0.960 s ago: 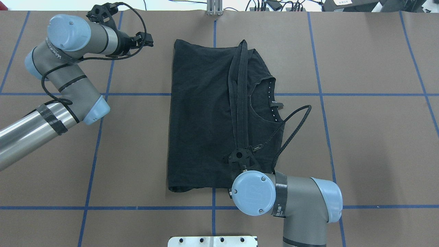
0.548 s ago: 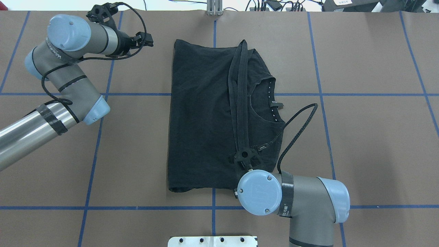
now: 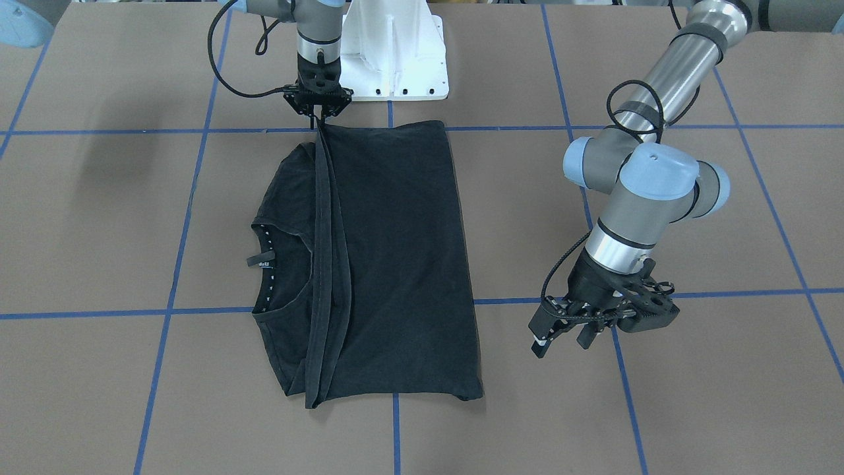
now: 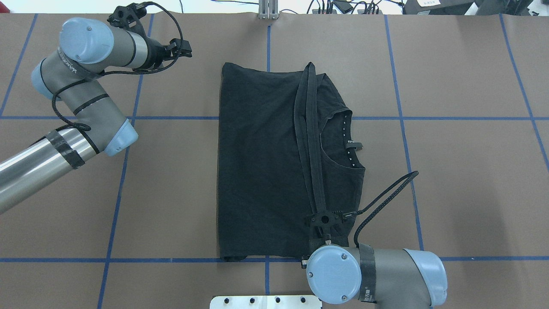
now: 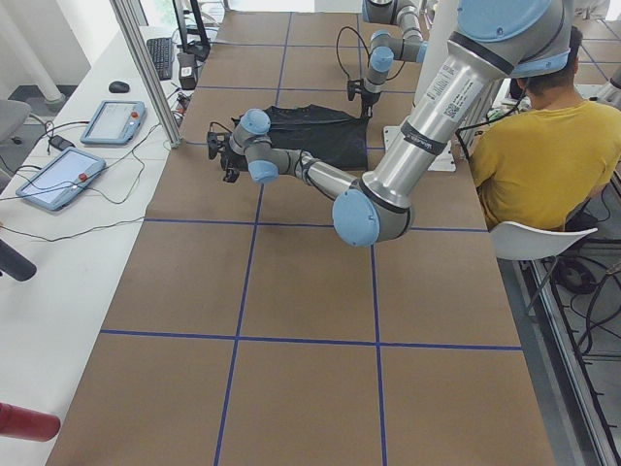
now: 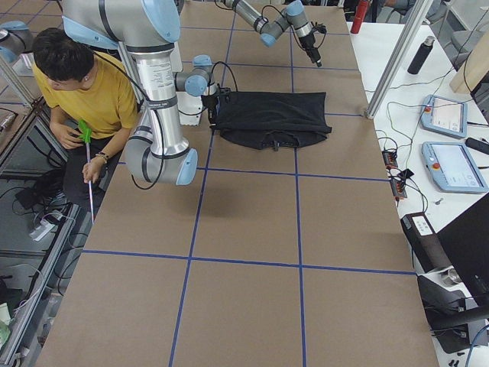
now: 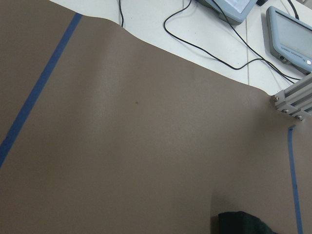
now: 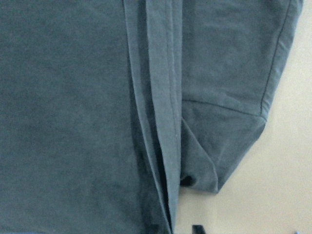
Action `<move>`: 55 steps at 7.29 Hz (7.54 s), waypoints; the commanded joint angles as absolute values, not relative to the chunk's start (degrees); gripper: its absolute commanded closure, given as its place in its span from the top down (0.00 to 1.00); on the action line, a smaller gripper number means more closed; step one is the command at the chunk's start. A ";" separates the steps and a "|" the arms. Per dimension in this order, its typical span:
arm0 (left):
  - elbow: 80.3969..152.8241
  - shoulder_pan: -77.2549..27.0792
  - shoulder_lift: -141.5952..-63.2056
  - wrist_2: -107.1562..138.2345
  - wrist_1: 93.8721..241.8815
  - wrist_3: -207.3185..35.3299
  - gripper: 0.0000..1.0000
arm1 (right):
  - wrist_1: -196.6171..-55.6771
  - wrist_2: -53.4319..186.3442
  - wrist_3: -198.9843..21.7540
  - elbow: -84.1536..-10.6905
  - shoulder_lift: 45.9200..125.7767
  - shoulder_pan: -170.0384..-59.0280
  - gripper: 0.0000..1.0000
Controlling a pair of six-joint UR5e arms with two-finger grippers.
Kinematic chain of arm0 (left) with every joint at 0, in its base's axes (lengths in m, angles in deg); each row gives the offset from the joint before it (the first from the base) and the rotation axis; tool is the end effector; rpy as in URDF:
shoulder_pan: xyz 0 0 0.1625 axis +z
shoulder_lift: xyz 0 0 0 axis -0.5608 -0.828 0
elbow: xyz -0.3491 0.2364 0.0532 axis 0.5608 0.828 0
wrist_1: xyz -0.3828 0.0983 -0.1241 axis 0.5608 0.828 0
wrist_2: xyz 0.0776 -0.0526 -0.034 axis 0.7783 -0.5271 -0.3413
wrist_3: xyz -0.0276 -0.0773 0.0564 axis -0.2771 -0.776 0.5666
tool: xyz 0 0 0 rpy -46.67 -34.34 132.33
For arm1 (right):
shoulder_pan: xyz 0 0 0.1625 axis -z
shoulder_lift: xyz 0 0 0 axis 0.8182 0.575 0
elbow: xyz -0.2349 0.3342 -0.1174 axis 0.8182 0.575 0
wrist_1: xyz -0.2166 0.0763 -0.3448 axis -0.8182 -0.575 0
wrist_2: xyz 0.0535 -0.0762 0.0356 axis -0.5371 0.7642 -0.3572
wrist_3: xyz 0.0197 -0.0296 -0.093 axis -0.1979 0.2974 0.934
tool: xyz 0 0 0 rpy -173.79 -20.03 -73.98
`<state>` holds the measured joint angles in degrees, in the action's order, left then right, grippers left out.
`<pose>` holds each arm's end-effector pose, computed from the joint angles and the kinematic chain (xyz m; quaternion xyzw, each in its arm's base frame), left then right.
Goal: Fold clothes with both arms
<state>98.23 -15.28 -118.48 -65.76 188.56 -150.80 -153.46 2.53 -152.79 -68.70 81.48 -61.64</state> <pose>0.4039 -0.6420 0.3349 0.1856 0.5111 -0.2221 0.8093 -0.5535 -0.2051 0.2792 0.0668 -0.2915 -0.0136 0.9541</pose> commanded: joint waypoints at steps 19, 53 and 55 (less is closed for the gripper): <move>98.59 -15.29 -118.49 -65.76 188.53 -151.76 1.00 | -153.73 0.35 -149.66 -65.17 80.18 -67.92 0.00; 100.35 -15.29 -118.49 -65.85 186.86 -152.65 1.00 | -153.46 -8.52 -136.63 -43.11 63.50 -81.54 1.00; 100.35 -15.29 -118.49 -65.85 186.86 -152.65 1.00 | -153.37 -8.52 -135.93 -43.72 64.64 -81.80 1.00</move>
